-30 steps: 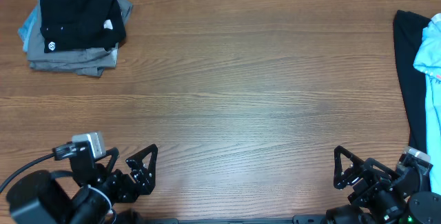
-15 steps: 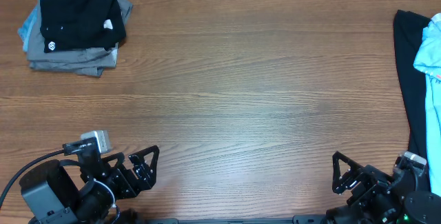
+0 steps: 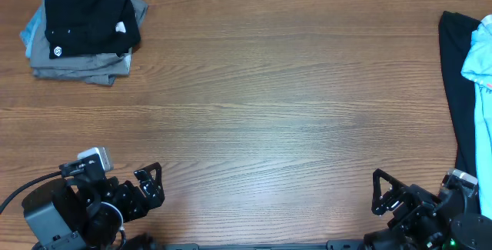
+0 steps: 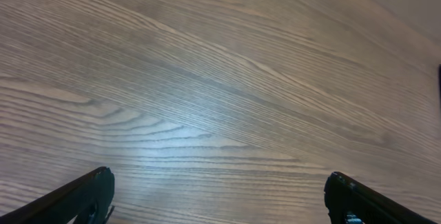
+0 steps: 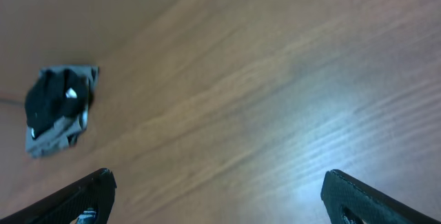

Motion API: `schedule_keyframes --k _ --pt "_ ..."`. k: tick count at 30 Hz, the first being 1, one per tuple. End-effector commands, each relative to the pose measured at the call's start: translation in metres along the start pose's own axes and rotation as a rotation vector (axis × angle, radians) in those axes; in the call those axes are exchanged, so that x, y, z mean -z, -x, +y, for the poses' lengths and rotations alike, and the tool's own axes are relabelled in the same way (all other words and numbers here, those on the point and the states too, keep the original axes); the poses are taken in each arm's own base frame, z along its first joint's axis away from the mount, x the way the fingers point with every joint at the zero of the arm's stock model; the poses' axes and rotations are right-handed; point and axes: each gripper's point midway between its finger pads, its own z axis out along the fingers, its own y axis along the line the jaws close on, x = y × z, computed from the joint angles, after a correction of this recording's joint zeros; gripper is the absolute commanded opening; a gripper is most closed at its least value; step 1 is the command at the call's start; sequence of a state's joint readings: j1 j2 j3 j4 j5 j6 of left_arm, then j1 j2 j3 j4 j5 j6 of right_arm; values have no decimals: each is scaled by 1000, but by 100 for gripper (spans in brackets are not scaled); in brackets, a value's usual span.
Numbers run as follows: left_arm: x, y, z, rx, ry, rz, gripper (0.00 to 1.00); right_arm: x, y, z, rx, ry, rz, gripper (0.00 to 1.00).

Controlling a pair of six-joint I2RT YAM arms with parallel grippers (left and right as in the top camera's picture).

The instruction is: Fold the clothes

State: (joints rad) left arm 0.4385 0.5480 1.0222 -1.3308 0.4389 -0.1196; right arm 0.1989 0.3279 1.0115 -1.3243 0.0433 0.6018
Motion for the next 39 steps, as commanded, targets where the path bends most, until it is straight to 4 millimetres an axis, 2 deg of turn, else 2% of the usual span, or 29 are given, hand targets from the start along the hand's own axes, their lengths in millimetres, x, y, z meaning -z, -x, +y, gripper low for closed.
schedule_keyframes --k 1,4,7,12,17,23,30,39 --pt "-2 -1 6 -4 31 5 100 -13 6 -7 23 -34 -49 100" --pt "-2 -1 6 -4 31 5 100 -43 9 -3 186 21 -114 100" --pt "-2 -1 6 -4 31 5 100 -65 13 1 262 79 -188 100" --pt "-2 -1 6 -4 31 5 100 -100 25 -6 265 126 -366 100" --pt "-2 -1 6 -4 31 5 100 -121 26 -8 279 195 -493 100" --pt "-2 -1 6 -4 31 5 100 -124 24 -6 301 269 -584 100" --pt "-2 -1 6 -4 31 5 100 -135 19 -14 386 238 -601 100" --pt "-2 -1 6 -4 31 5 100 -148 15 -42 372 99 -581 100"
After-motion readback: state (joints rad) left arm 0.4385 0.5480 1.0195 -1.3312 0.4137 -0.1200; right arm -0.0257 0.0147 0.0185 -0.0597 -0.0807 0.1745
